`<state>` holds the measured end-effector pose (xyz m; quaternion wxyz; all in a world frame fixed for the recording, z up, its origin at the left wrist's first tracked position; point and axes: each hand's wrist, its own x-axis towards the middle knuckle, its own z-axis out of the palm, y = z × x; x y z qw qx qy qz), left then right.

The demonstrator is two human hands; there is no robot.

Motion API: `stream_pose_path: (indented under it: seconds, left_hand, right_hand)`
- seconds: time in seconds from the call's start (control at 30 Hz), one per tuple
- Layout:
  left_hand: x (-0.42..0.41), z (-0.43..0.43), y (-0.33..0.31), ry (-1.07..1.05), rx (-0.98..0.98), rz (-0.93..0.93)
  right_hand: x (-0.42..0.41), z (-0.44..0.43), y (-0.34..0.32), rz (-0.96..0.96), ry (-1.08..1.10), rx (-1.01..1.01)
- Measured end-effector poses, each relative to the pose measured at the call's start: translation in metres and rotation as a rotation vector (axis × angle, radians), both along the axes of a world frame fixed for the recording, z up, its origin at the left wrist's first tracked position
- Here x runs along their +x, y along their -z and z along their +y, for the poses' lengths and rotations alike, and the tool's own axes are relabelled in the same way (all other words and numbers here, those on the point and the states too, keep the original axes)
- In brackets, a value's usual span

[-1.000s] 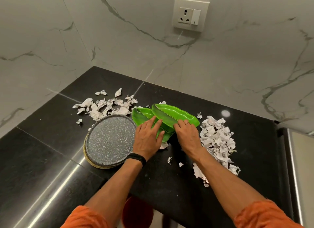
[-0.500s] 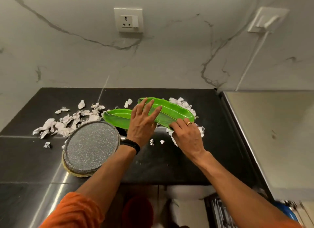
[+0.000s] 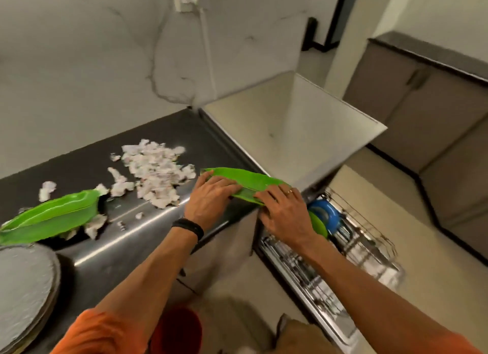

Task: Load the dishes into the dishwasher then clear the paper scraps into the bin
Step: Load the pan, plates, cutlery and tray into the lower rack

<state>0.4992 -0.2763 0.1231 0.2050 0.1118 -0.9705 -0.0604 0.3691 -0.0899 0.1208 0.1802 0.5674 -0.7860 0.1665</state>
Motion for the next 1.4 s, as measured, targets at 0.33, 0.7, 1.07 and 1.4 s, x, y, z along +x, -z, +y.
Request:
stream_pose_path:
  seconds: [0.33, 0.7, 1.07, 1.4]
  left_hand:
    - [-0.144, 0.119, 0.060, 0.342, 0.011, -0.291]
    - [-0.267, 0.187, 0.179, 0.500, 0.041, -0.460]
    - [-0.340, 0.152, 0.406, 0.282, 0.152, -0.568]
    - [-0.373, 0.130, 0.527, 0.303, 0.176, -0.570]
  right_hand:
    - [-0.077, 0.132, 0.060, -0.199, 0.264, 0.159]
    - [-0.172, 0.206, 0.173, -0.481, 0.426, 0.258]
    - [-0.234, 0.143, 0.375, -0.607, 0.552, 0.314]
    - [-0.259, 0.121, 0.494, -0.580, 0.586, 0.320]
